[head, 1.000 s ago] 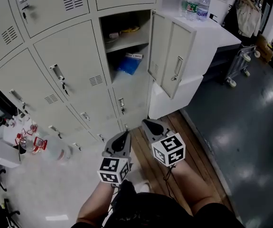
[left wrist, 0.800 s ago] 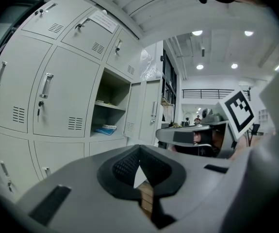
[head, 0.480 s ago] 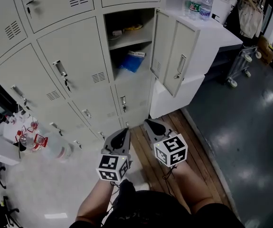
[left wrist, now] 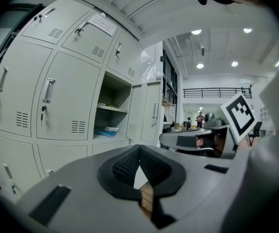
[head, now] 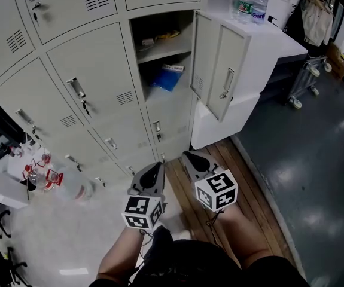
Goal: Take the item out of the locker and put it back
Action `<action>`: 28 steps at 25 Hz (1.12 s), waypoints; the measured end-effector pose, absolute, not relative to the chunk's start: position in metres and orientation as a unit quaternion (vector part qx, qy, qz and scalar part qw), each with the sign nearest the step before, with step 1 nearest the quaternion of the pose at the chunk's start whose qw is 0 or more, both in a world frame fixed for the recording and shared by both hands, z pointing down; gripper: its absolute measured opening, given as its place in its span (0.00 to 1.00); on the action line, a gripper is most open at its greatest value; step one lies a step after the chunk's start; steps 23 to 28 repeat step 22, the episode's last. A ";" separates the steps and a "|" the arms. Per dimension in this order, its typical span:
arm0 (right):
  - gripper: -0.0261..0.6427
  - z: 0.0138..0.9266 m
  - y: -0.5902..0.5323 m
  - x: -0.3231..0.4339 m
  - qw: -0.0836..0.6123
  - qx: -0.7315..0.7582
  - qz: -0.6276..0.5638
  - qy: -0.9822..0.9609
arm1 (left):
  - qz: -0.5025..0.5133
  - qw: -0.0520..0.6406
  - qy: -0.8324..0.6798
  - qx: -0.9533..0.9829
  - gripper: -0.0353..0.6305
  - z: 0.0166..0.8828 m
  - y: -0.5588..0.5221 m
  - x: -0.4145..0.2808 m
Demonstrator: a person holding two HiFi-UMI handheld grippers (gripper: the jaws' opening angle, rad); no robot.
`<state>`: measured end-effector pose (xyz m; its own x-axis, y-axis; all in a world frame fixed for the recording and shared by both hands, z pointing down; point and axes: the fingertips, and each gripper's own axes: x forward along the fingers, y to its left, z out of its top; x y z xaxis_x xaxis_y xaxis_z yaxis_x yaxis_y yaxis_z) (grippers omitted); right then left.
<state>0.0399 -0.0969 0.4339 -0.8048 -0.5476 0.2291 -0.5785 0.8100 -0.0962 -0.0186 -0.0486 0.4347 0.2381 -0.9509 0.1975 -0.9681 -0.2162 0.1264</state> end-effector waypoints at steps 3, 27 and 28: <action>0.04 0.435 -0.096 0.041 0.096 0.295 0.081 -0.947 | 0.039 0.112 -0.617 0.778 0.06 0.435 -0.050 -0.018; 0.04 0.435 -0.088 0.042 0.097 0.283 0.077 -0.951 | 0.038 0.116 -0.620 0.775 0.06 0.438 -0.049 -0.010; 0.04 0.435 -0.088 0.042 0.097 0.283 0.077 -0.951 | 0.038 0.116 -0.620 0.775 0.06 0.438 -0.049 -0.010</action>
